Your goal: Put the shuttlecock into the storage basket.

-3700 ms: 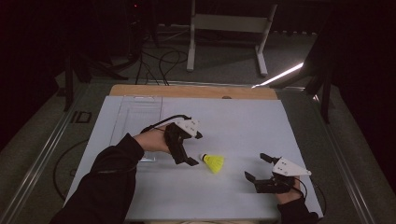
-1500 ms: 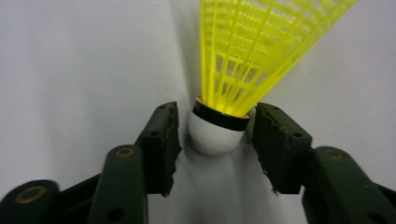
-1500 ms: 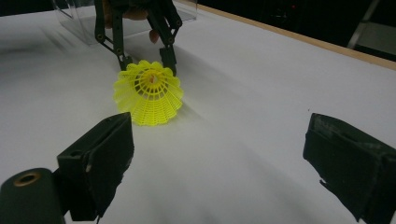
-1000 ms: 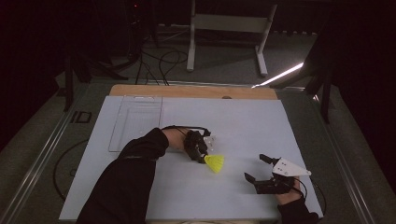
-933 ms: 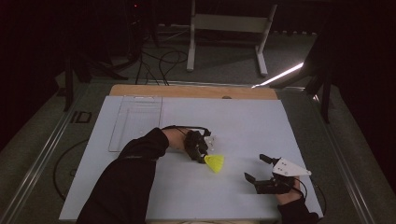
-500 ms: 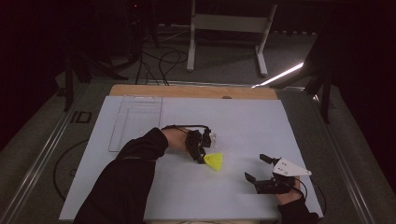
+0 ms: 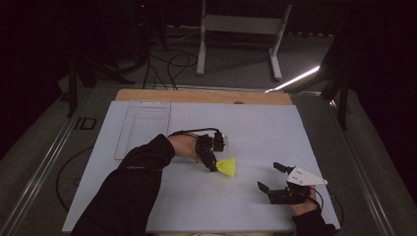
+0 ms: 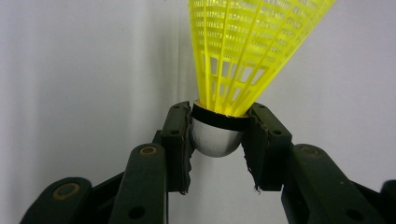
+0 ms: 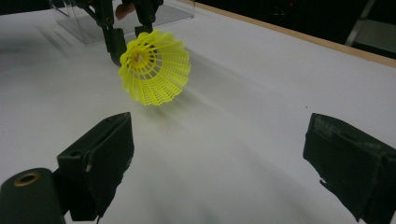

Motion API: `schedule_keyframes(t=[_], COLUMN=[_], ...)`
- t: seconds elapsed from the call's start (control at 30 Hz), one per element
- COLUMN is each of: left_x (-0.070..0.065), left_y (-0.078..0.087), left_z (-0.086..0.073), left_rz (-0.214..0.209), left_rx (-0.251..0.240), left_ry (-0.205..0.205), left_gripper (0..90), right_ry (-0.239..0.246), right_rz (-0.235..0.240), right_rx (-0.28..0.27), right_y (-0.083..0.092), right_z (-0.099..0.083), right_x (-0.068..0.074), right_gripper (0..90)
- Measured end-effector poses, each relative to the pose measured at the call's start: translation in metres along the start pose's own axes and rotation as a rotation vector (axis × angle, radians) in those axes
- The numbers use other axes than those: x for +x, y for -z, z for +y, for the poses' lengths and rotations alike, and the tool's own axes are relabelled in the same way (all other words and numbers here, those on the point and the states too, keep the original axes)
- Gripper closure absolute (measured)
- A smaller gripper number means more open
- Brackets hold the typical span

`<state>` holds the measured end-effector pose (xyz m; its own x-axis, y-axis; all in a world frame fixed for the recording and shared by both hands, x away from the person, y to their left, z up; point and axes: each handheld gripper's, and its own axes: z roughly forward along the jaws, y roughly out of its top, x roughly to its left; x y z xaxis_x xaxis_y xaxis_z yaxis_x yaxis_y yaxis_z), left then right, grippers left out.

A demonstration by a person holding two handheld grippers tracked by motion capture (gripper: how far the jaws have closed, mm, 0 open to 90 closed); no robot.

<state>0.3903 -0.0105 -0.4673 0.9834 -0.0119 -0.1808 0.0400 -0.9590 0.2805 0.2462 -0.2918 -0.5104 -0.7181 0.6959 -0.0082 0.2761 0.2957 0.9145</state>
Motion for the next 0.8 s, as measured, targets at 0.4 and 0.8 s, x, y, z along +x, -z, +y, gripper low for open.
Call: schedule_keyframes(t=[0.4,0.8], left_x=[0.0,-0.002], left_y=[0.013,0.031], left_z=[-0.003,-0.01], left_rz=[-0.003,0.002], left_rx=[0.011,0.006], left_ry=[0.077,0.135], left_gripper=[64.0,64.0], right_ry=[-0.001,-0.006], right_rz=[-0.001,-0.001], right_rx=[0.002,0.006], right_y=[-0.001,-0.002], right_z=[-0.001,-0.001], right_x=[0.0,0.0], right_gripper=[8.6,8.6])
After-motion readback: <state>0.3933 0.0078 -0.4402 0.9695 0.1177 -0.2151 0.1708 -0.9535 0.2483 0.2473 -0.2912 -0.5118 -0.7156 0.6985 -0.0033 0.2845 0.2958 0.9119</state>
